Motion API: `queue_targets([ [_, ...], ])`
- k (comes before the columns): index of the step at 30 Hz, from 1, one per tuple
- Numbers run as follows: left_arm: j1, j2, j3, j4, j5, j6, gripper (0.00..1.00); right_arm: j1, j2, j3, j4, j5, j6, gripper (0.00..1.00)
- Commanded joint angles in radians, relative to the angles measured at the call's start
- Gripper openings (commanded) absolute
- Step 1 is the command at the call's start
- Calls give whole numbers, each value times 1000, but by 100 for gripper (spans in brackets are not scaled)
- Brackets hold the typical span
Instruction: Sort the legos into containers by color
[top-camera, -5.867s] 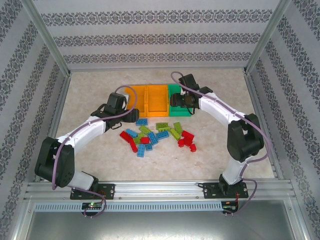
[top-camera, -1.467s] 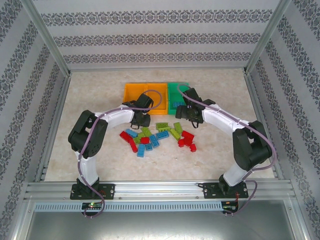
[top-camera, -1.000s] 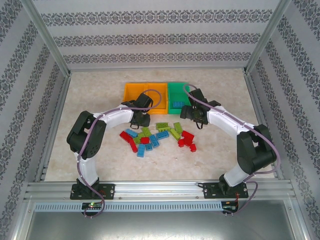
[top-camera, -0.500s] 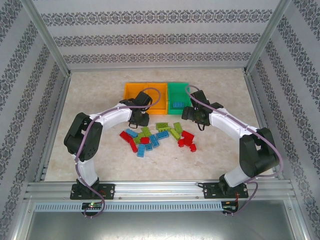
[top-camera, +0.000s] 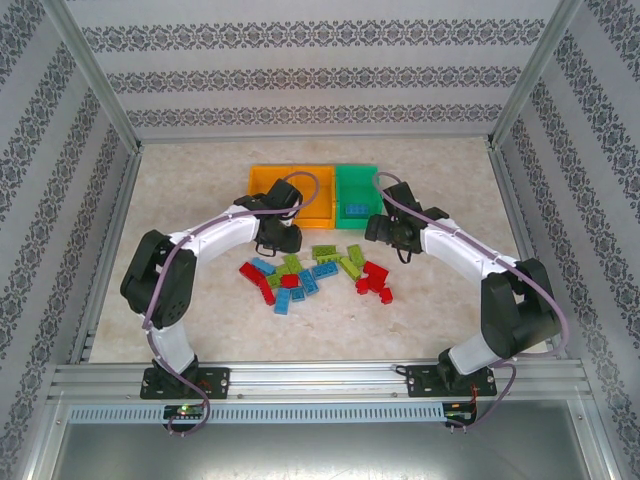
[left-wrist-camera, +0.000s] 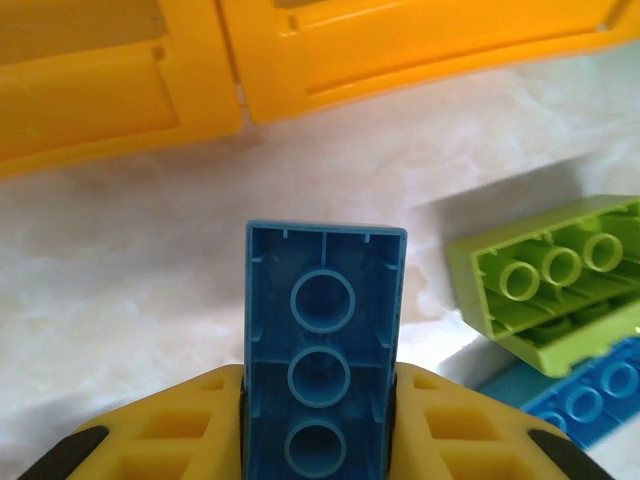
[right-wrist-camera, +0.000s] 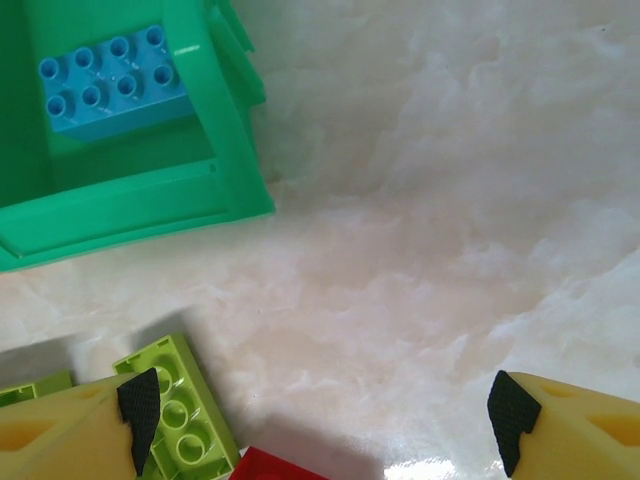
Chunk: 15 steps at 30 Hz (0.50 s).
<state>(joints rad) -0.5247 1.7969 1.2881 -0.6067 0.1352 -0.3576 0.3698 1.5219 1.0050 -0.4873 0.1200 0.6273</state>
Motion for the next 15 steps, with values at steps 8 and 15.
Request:
queue_targets([
  [8, -72, 6, 194, 28, 189, 52, 14, -25, -33, -37, 26, 4, 28, 88],
  [15, -88, 163, 399, 60, 286, 65, 16, -23, -58, -79, 52, -22, 15, 88],
])
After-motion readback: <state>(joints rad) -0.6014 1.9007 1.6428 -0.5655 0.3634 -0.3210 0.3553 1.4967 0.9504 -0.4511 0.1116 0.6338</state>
